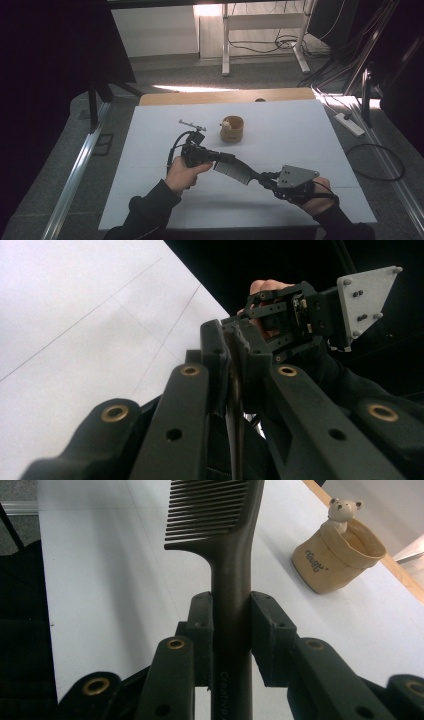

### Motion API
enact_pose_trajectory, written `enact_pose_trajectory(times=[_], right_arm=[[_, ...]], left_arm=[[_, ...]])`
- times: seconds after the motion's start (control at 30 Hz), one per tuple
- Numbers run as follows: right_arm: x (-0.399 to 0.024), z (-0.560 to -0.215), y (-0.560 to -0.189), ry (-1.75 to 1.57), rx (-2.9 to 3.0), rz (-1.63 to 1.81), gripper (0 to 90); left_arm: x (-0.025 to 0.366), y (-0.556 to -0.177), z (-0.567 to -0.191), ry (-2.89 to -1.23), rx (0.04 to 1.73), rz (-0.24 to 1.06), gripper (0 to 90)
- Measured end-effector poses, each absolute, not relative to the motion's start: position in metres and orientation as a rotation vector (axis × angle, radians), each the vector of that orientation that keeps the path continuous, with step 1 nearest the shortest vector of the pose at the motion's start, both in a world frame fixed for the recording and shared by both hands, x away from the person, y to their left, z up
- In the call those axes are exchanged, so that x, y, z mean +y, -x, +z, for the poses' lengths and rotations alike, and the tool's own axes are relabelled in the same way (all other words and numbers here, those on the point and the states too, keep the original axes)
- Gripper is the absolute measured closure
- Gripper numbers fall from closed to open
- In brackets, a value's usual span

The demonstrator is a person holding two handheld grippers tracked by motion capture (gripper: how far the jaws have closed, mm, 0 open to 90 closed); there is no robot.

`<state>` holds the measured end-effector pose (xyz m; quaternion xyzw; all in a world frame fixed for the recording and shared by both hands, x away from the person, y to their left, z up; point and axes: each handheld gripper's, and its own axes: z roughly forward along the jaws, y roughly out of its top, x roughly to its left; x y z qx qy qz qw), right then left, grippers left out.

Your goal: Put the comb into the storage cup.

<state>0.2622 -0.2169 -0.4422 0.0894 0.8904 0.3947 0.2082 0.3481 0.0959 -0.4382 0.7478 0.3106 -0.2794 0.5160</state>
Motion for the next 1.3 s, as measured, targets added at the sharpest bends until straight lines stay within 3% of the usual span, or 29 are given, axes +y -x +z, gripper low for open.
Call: enact_pose_trajectory(times=[0.2,0.73,1.3], right_arm=[[-0.217,-0.442,-0.262,-0.257,2.472,1.119,65.5],[-0.22,-0.448,-0.27,-0.439,2.52,1.094,32.2],[-0.226,-0.453,-0.28,-0.602,2.609,1.074,18.9]], left_arm=[[0.098,-0.347,-0.434,-1.796,0.736,-0.641,83.6],[0.106,-0.348,-0.43,-1.821,0.728,-0.582,83.5],[0.12,-0.35,-0.428,-1.797,0.766,-0.517,83.4]])
